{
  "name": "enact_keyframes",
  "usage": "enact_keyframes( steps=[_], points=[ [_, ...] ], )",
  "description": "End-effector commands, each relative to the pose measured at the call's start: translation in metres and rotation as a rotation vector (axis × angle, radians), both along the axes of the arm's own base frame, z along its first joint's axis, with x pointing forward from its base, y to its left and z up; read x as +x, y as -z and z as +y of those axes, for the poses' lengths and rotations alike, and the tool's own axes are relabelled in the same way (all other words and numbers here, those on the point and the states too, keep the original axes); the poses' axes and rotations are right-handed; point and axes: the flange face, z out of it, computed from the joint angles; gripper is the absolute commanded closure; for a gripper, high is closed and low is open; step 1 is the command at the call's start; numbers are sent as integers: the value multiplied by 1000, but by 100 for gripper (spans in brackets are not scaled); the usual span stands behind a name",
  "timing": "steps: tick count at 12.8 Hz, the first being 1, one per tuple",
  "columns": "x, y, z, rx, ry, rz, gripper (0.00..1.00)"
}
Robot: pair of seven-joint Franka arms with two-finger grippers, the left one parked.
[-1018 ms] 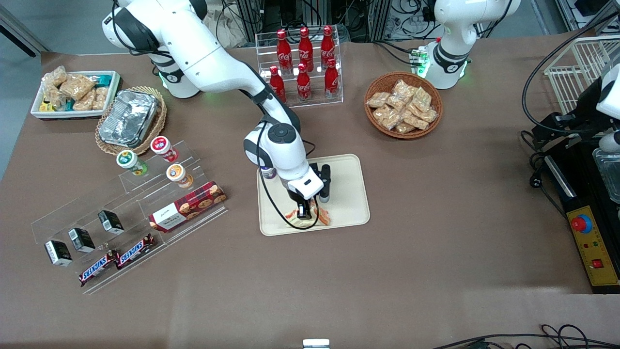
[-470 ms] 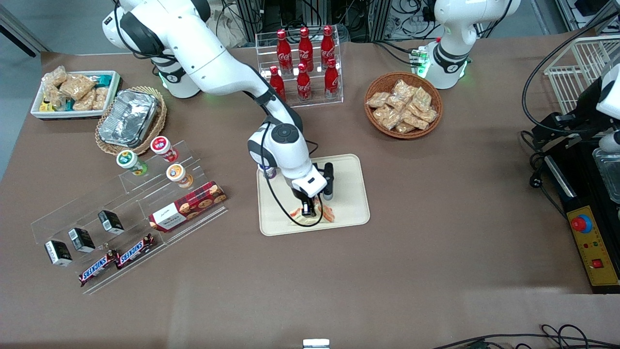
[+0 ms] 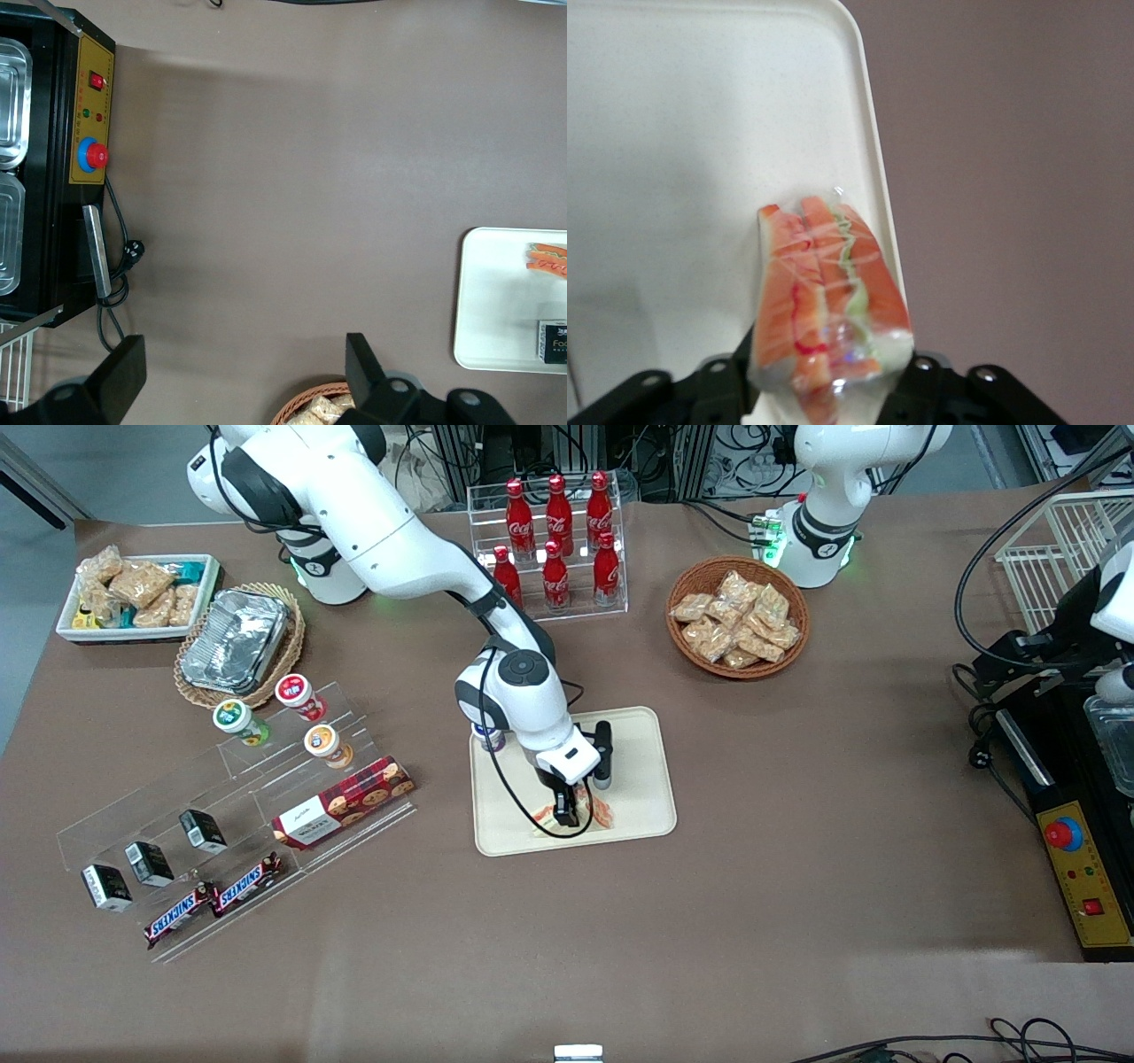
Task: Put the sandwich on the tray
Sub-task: 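Lower the sandwich onto the cream tray beside the black box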
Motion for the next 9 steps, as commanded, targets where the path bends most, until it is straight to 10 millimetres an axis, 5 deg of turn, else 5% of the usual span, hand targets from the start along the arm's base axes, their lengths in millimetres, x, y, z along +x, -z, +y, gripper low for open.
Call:
enact_keyframes(
  steps=[1,6,9],
  points=[
    [6,-6,1,29,14,-5,1],
    [4,-13,0,73,69,49,1],
    [7,-43,-9,67,141,114,1]
  ],
)
